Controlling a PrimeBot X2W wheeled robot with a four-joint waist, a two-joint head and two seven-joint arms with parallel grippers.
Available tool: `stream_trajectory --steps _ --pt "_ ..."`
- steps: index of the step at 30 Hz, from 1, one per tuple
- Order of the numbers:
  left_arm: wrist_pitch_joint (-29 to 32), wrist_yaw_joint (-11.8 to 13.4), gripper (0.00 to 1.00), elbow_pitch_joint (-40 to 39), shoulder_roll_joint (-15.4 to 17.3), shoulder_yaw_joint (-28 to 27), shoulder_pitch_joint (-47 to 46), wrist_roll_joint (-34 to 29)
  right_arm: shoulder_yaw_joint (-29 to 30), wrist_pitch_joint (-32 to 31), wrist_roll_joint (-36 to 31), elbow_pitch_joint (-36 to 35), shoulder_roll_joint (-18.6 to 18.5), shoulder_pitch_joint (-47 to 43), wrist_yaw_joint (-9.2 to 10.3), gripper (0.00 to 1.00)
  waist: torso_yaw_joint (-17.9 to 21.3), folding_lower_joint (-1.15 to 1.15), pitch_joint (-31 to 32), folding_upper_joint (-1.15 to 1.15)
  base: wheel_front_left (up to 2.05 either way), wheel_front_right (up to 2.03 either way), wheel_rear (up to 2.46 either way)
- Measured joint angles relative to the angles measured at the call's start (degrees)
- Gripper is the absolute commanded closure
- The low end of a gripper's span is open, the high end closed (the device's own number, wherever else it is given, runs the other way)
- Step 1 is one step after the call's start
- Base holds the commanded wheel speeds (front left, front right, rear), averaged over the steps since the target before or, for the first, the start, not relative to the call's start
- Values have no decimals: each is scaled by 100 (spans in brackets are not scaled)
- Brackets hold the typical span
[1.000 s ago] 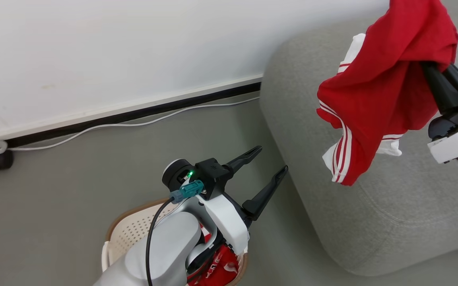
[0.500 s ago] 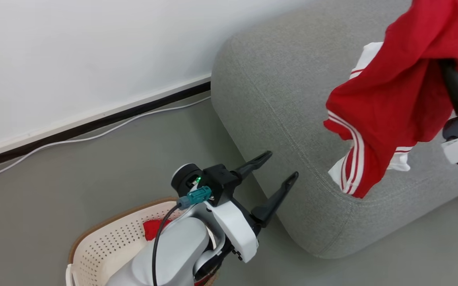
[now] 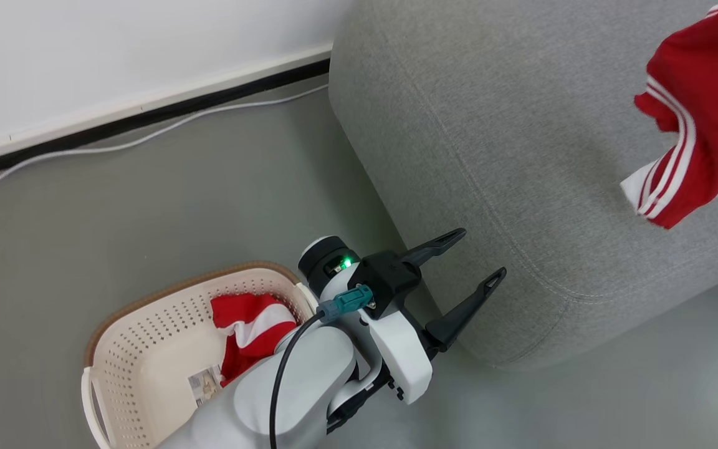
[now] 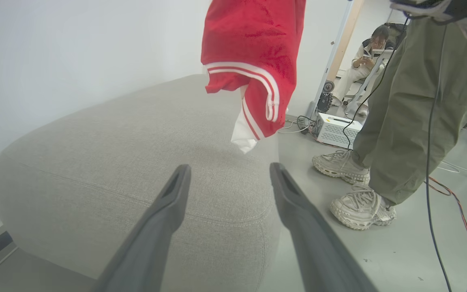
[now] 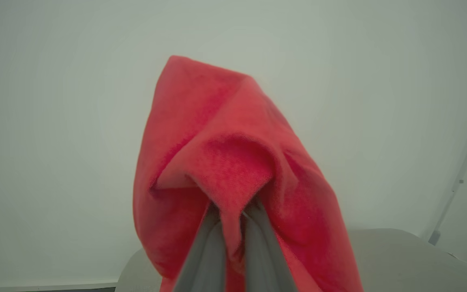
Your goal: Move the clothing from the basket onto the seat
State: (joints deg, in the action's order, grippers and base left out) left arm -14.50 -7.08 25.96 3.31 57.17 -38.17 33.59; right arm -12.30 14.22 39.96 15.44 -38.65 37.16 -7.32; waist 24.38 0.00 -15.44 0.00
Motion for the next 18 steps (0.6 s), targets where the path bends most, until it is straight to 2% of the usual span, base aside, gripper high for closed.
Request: stream_trajectory --steps 11,18 --pt "-15 0 0 -58 -10 391 -626 -19 1042 10 -226 620 -211 938 -1 100 -304 0 -1129 0 0 0 0" --pt "-15 114 0 -198 -1 722 -939 36 1591 18 -653 1011 -614 1762 -1 100 -610 0 -1842 0 0 0 0"
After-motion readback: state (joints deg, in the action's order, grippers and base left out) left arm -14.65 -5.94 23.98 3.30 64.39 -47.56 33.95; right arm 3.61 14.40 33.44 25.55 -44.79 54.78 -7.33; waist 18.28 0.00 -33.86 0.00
